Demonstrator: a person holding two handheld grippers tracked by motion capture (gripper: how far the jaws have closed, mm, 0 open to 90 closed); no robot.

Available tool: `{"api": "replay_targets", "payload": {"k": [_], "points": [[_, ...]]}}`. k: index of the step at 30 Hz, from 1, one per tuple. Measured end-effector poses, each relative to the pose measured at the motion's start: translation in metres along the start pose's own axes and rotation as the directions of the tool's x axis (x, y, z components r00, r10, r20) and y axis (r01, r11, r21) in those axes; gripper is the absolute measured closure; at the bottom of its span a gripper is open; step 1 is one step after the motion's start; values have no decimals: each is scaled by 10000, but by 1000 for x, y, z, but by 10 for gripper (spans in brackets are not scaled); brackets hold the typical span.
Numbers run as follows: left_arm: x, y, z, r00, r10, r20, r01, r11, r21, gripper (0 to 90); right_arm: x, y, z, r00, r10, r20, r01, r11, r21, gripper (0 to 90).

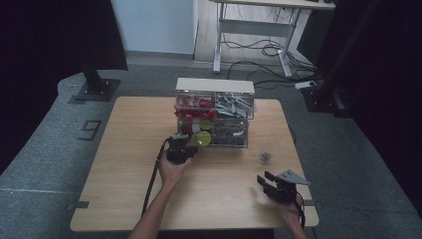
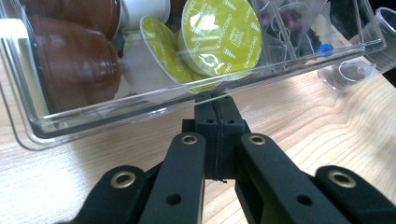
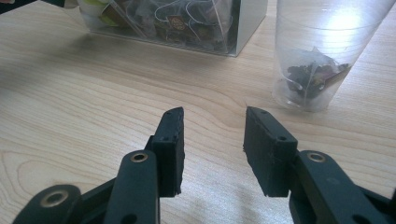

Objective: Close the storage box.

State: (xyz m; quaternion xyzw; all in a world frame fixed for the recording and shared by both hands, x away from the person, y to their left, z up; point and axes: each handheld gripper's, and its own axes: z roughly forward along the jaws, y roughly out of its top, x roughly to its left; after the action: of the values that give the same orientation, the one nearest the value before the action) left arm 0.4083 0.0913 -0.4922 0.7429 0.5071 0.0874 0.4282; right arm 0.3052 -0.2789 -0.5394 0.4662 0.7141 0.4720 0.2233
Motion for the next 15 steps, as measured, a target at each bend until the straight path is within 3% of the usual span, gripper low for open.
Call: {"api": "replay_targets", "payload": {"k": [15], "points": [[-2,-5,1,9999,133,7,-133,9999,80,883,-2,0,0,10000,40,20,-40,10000,-36,579]]}}
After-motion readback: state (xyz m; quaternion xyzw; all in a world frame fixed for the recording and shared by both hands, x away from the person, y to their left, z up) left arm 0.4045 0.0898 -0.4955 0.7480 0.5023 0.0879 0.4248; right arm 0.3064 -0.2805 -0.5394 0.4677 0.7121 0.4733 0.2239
